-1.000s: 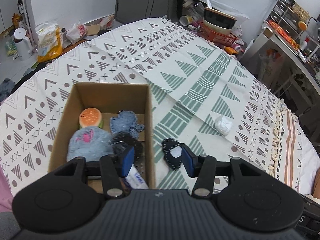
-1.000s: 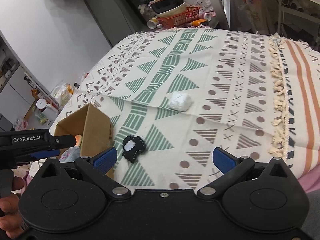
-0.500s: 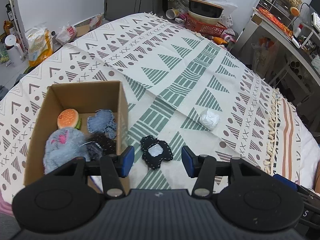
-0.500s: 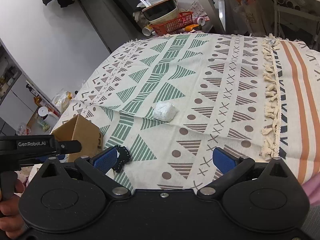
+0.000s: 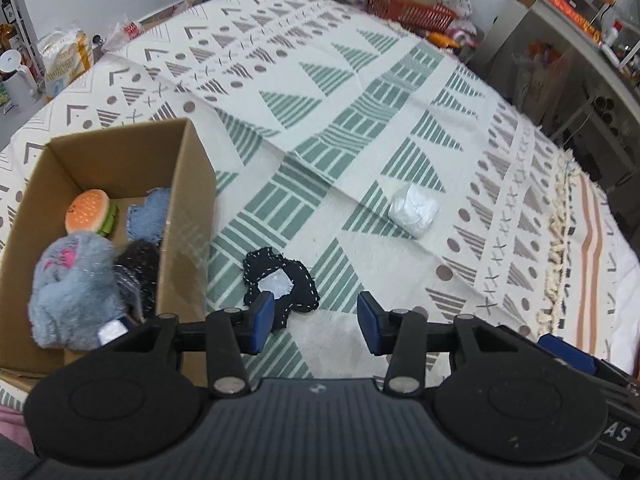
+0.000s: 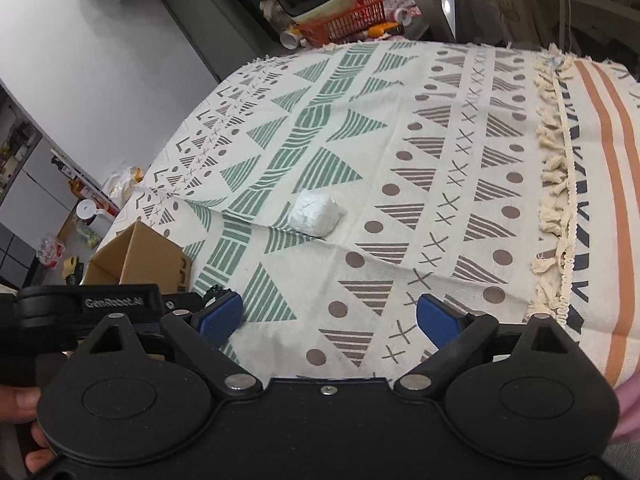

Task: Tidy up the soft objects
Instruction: 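Move the left tool to the black felt patch while the right tool nears the white ball, then grasp the black felt patch with the left tool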

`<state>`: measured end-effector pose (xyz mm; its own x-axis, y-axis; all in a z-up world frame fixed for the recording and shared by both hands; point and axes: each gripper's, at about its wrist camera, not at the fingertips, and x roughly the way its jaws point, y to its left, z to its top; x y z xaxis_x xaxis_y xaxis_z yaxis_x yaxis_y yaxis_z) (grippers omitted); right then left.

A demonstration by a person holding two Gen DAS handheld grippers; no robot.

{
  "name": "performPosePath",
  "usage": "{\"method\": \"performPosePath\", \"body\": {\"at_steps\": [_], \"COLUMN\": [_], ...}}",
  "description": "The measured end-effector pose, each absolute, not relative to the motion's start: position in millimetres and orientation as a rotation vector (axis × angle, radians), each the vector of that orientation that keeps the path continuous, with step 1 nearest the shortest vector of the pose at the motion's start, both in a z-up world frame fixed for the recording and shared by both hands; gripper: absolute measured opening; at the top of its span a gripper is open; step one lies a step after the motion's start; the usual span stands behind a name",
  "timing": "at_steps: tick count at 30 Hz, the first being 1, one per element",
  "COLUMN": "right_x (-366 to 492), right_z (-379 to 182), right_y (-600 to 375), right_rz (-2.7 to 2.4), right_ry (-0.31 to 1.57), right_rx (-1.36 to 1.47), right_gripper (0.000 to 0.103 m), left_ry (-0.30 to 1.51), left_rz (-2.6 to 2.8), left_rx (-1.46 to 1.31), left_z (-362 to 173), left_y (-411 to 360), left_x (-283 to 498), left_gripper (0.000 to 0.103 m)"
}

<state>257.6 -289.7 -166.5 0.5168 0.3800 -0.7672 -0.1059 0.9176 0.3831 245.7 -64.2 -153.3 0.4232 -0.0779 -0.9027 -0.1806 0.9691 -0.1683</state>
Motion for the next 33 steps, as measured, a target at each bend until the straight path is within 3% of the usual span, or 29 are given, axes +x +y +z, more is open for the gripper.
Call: {"method": "performPosePath", "body": {"at_steps": [18,20,24,26,33], "right_x": [295,300,307,309,319], "right_z": [-204,-207,-212,-216,-224], "right_y": [-291,-290,-287,-286,-281], "right_rz": [0.297,0.293,0.285,0.286,0.277], "right_ry": [1.051,1.052,1.047,1.049,1.048], "right_rx": [0.349,0.35,0.36,0.371,0.374], "right_gripper": [0.094,0.094,0.094,0.094,0.094], "left_ry": [1.236,1.228,1.2,1.181,1.141], "left_rz": [0.136,0.148,0.181,0.171,0.16], "left_rx": [-0.163,-0.118,-0.169,-0.168,-0.202], "left_z": [-215,-216,-217,-215,-206], "left_y": [-75,-77,-64,-64,-57], "left_x": [284,286,290,294,305], "left_gripper": [0.039,0.024,0.014,0.0,0.0]}}
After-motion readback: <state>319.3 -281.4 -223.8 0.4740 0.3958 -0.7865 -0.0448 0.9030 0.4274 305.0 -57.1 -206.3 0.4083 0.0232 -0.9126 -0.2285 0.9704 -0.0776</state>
